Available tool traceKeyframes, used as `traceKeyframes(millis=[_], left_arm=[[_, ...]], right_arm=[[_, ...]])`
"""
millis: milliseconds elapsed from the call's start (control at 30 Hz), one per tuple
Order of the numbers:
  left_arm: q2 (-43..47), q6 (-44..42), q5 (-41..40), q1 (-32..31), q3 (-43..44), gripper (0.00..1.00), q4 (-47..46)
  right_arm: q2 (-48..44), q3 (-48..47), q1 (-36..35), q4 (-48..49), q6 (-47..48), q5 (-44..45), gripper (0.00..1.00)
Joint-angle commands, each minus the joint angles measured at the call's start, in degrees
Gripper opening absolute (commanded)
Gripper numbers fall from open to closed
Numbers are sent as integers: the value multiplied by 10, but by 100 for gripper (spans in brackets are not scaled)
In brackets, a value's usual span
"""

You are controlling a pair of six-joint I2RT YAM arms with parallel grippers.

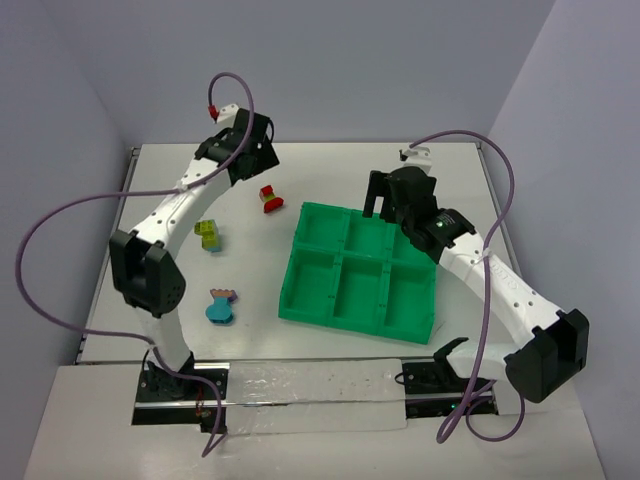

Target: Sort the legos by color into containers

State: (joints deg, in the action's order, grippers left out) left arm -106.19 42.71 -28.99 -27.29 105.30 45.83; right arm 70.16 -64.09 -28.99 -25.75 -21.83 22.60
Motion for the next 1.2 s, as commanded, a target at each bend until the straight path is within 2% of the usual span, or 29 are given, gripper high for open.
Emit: traceKeyframes(millis=[0, 200, 433, 800, 1167], left_arm=[[-77, 93, -18, -8, 87, 92, 78], [-140, 137, 6, -7, 116, 86, 45], [-240, 146, 8, -7, 208, 84, 73], [-267, 101, -24, 11, 179, 88, 53], [-301, 34, 22, 27, 188, 84, 10]], right_arm=[[-14, 1, 1, 31, 18, -12, 100], [3, -20, 1, 19, 25, -6, 100], [3, -19, 1, 20, 30, -2, 100], [7, -20, 1, 17, 22, -7, 100], [11, -25, 1, 10, 18, -7, 100]])
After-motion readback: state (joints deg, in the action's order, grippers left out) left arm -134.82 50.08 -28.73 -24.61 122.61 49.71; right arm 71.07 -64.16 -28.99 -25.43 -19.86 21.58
